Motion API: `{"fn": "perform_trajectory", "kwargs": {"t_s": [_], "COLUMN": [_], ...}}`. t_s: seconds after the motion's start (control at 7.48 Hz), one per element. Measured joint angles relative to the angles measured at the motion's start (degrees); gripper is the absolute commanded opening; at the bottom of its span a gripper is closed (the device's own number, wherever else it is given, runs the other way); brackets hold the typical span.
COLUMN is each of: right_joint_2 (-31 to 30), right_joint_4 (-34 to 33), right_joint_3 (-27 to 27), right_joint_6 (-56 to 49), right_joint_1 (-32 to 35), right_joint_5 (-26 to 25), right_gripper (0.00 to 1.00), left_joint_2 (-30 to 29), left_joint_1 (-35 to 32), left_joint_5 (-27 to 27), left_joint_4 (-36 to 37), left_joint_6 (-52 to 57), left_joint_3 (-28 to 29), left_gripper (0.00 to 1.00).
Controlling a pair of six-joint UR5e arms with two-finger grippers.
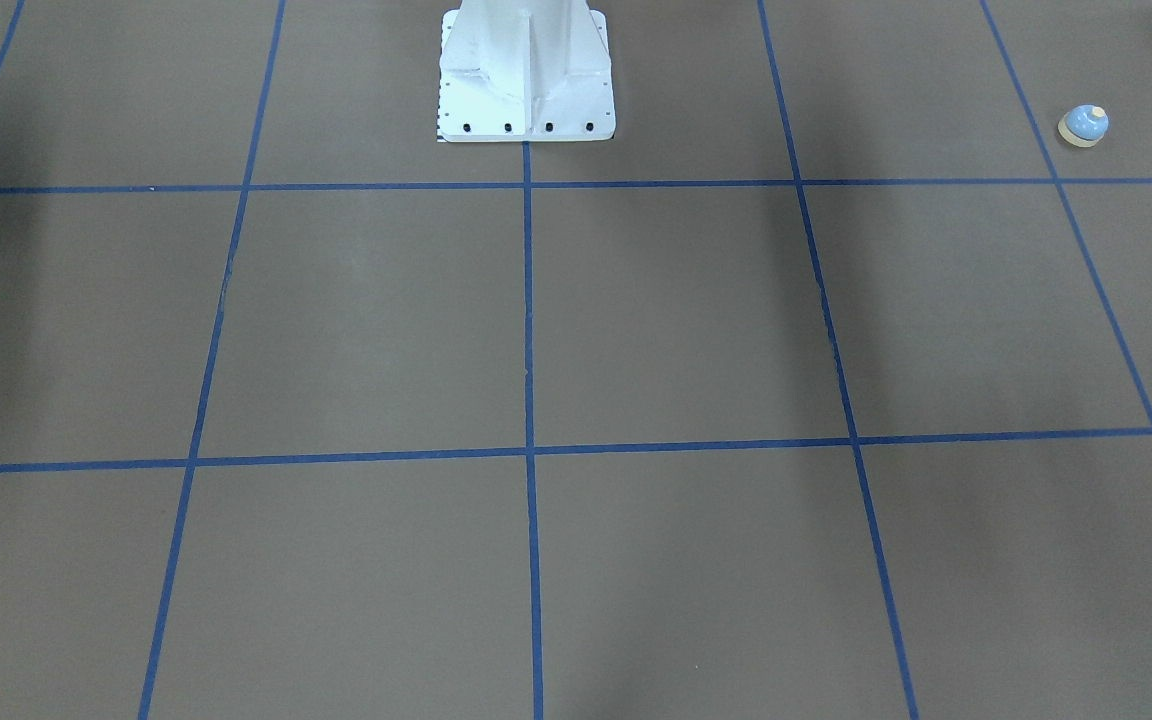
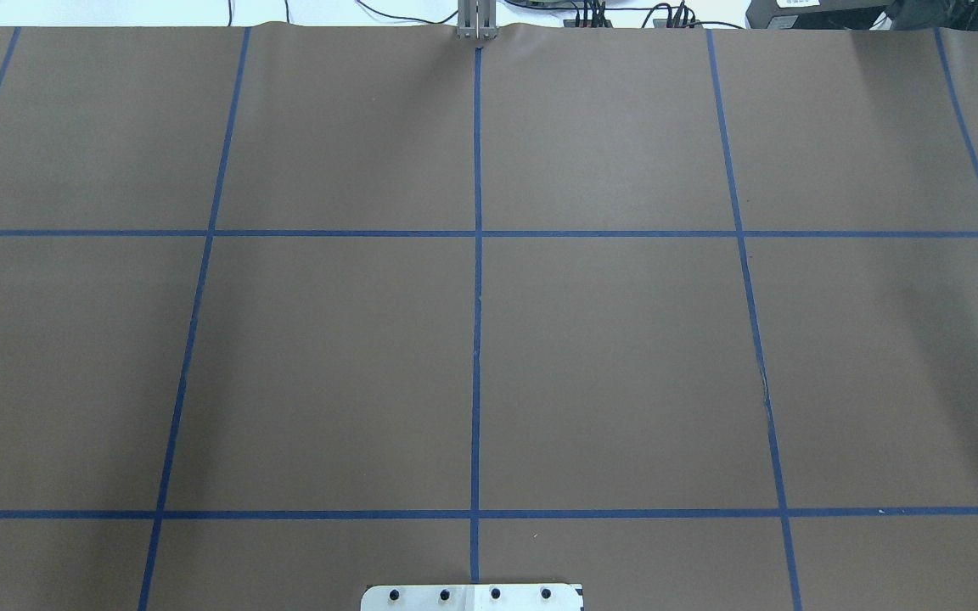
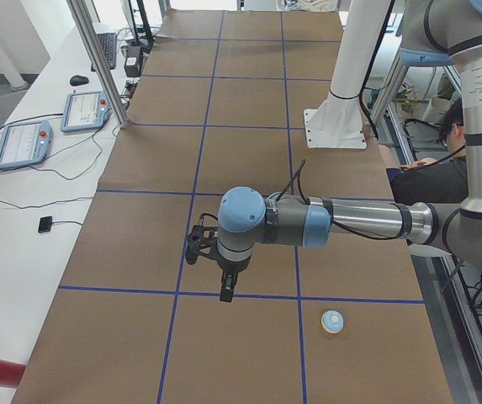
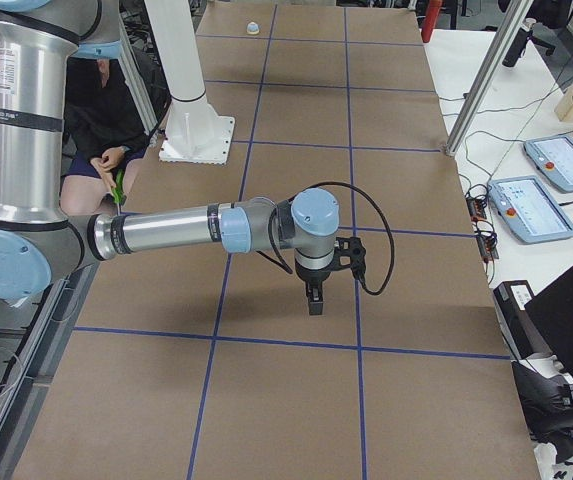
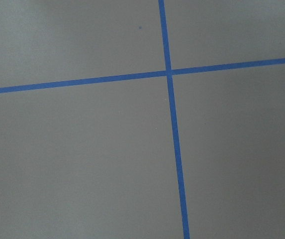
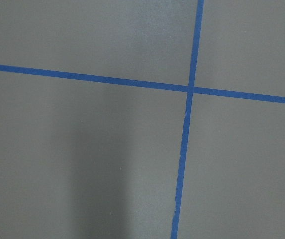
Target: Place and press bell with both arms
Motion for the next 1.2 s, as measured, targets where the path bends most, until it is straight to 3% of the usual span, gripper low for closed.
{"fn": "perform_trajectory", "kwargs": {"t_s": [0.54, 0.8, 1.2], "right_joint_2": [-0.01, -0.18, -0.31], "right_joint_4": [0.02, 1.07, 1.75], "right_joint_3": [0.06, -0.03, -0.10], "right_joint_6": [-0.16, -0.20, -0.19], "right_joint_1": [0.03, 0.00, 0.02], "right_joint_5": [0.15, 0.19, 0.26], "right_gripper": [1.00, 1.00, 1.00], "left_joint_2": [-0.05, 0.64, 7.33], "left_joint_1": [8.67, 13.80, 19.29], "left_joint_5": [-0.02, 0.01, -0.06], "left_joint_4": [-2.08, -2.11, -7.06], "left_joint_6": [-0.02, 0.30, 0.29], "left_joint_3": [1.24, 4.69, 8.75], "left_gripper": [1.00, 1.00, 1.00]}}
